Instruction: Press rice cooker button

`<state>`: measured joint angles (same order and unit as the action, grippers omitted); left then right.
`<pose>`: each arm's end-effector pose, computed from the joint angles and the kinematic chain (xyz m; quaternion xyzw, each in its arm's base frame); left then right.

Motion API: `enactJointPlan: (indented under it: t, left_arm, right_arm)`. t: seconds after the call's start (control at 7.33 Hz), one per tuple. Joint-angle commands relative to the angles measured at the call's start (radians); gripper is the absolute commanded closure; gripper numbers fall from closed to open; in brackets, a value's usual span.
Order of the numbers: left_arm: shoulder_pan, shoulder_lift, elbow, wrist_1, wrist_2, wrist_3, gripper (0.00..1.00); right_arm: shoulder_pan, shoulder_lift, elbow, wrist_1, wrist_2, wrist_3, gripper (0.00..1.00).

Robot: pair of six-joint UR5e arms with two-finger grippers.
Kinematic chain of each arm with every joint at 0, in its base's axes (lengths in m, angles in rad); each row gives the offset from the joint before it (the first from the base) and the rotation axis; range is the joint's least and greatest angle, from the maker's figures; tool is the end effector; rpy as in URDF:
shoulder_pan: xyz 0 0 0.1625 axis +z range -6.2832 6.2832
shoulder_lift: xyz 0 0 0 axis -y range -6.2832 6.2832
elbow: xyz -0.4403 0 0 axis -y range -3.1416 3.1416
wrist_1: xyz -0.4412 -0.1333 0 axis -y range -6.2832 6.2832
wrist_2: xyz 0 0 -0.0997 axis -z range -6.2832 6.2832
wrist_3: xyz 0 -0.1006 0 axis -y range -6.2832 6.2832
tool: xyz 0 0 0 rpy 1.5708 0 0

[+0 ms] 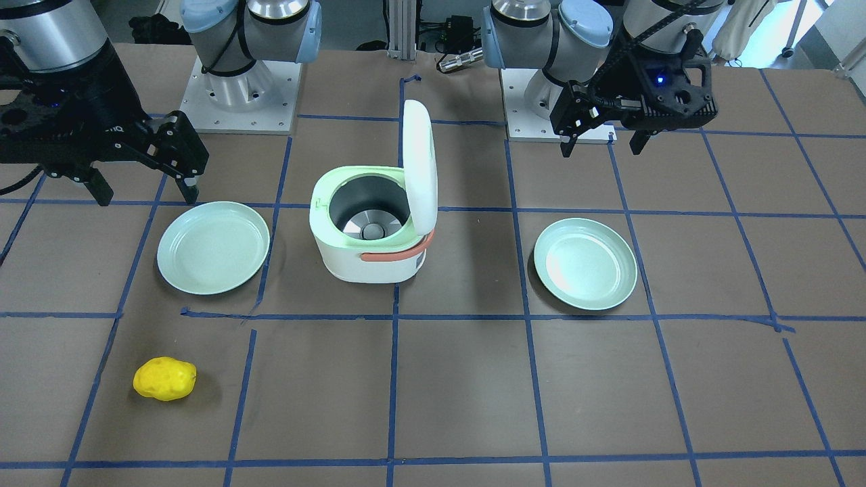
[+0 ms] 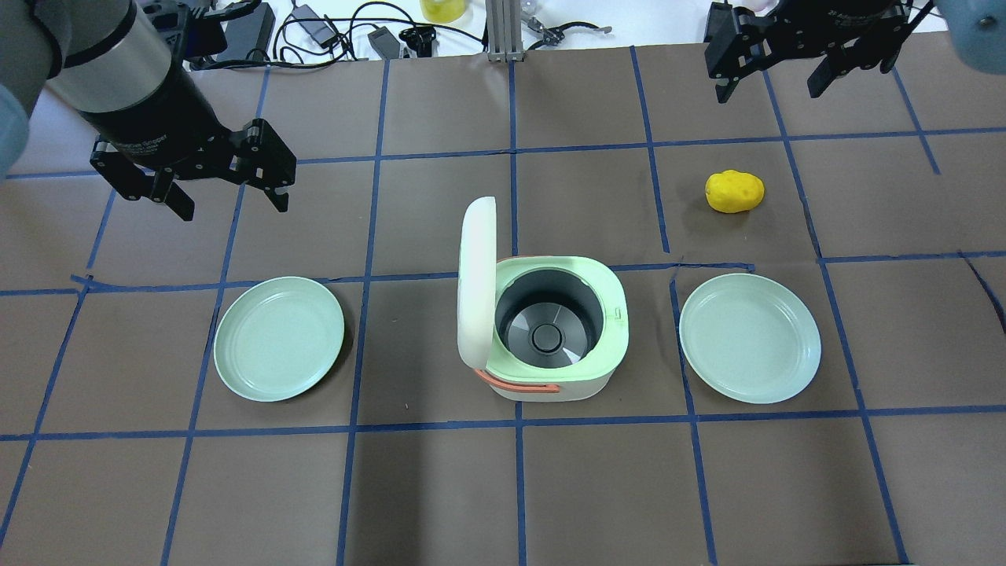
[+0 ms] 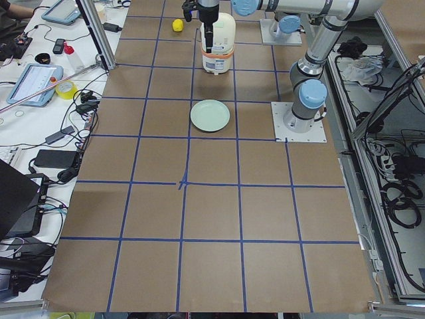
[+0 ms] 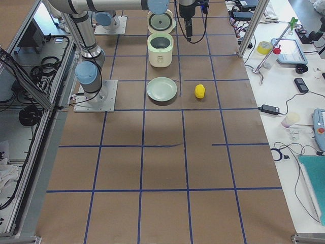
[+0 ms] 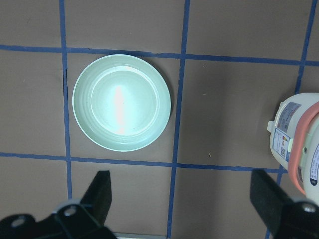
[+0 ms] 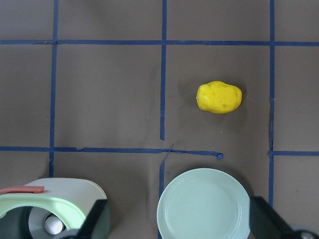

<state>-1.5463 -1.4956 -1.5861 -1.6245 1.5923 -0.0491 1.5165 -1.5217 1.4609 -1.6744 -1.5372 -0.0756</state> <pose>-0.1187 -0.5107 0.5280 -0.0368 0.9993 -0.0032 0.0107 0.1052 -0.5834 0.5462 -0.0120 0.9964 -0.0830 0.0114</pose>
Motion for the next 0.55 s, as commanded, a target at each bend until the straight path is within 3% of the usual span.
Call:
enactJointPlan:
  t: [0.0, 0.41]
  left_arm:
    - [0.000, 0.000, 0.000, 0.000, 0.000, 0.000, 0.00]
    - [0.000, 0.000, 0.000, 0.000, 0.000, 0.000, 0.00]
  right_arm:
    - [-0.001, 0.000, 0.001, -0.001, 0.002, 0.000, 0.00]
    - [-0.001, 0.000, 0.003, -0.004, 0.003, 0.000, 0.00]
